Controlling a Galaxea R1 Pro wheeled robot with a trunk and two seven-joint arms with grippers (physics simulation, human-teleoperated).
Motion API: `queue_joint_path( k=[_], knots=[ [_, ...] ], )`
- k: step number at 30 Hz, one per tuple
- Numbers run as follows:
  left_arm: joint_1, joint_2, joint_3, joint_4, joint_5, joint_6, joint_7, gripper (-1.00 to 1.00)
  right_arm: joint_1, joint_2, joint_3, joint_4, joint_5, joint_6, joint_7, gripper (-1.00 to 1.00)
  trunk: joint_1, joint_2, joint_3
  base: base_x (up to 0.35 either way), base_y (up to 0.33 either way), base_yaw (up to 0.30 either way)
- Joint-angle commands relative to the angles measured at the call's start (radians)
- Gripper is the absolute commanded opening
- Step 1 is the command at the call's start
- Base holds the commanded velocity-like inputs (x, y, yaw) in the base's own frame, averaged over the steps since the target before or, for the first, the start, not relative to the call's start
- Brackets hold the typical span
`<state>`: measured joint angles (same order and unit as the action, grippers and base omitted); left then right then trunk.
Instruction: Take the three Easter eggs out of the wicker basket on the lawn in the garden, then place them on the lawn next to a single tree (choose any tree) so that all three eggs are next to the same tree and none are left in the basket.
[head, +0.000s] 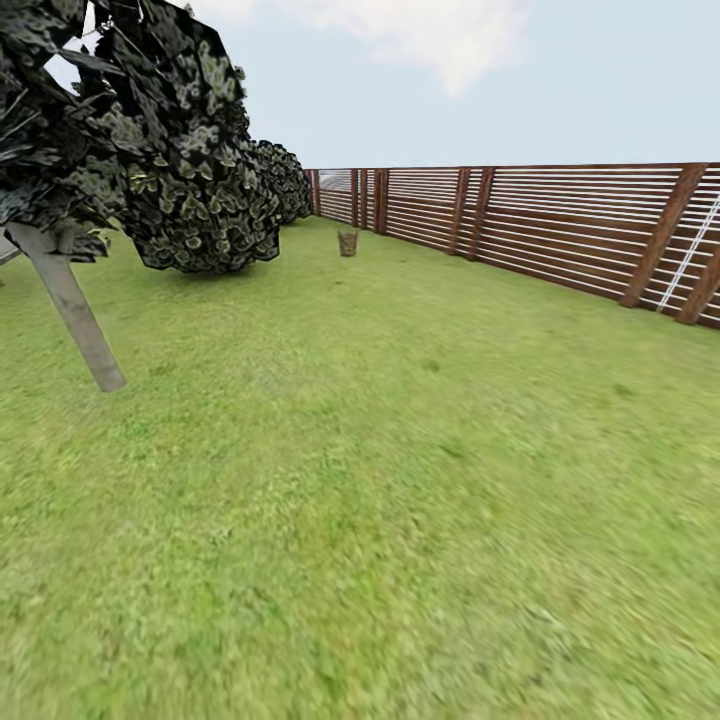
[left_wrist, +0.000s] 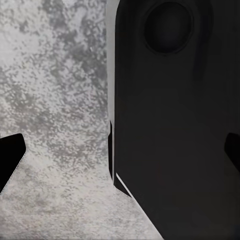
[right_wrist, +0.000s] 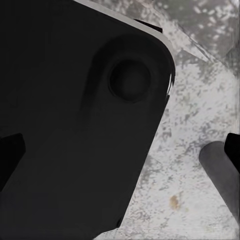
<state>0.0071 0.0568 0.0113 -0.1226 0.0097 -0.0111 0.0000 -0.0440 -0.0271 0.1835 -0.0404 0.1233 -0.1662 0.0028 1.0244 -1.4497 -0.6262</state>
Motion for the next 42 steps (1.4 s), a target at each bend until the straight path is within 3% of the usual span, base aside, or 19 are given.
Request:
queue_joint_path(
  k=[1,42],
  knots=[
    [0.001,0.0,0.001,-0.002,0.001,-0.001,0.0,1.0,0.0,0.0,-0.001,0.001,0.01,-0.003,0.0,1.0,0.001,0.0,-0.001,0.323,0.0,0.0],
    [0.001,0.0,0.001,-0.002,0.001,-0.001,0.0,1.0,0.0,0.001,-0.004,0.001,0.009,-0.003,0.0,1.0,0.001,0.0,-0.001,0.323,0.0,0.0]
  ],
)
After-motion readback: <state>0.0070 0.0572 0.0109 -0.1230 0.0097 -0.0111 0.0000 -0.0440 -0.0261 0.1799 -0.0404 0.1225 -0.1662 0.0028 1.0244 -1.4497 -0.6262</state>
